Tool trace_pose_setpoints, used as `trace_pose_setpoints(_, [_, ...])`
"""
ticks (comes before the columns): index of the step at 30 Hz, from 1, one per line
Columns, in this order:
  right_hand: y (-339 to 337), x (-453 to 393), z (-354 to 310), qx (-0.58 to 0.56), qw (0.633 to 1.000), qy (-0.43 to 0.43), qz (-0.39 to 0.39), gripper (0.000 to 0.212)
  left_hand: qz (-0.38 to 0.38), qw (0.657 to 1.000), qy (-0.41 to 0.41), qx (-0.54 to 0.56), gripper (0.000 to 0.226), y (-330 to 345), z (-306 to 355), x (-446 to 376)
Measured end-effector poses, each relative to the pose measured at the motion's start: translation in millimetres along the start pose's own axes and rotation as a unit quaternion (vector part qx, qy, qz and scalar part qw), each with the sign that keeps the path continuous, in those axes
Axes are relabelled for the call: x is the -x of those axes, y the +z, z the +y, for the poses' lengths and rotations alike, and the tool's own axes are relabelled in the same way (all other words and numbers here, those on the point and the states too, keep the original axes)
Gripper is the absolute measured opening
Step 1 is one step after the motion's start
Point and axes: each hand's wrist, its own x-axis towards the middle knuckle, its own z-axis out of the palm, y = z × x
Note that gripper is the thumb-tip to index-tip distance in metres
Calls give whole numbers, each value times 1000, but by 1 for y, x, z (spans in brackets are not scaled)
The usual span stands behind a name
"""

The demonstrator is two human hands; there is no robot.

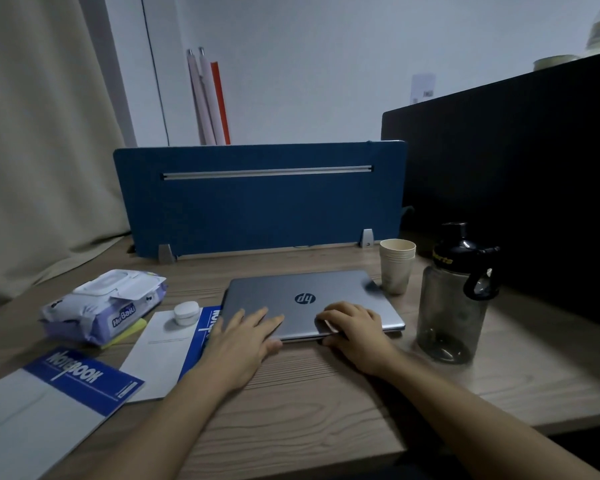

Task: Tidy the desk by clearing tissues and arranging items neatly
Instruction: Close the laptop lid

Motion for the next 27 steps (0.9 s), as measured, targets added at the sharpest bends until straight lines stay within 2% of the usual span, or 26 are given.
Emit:
trace_pose_setpoints(8, [13,-38,19,2,1000,0,3,33,14,997,-44,57,55,6,-7,-31])
trace_pose_setpoints(19, [39,-115,46,12,1000,-3,3,30,16,994,-88,64,53,17,-28,-107])
trace_pose_setpoints(27, [59,-161,60,41,999,10,29,37,7,990,-117,73,52,21,-38,-154])
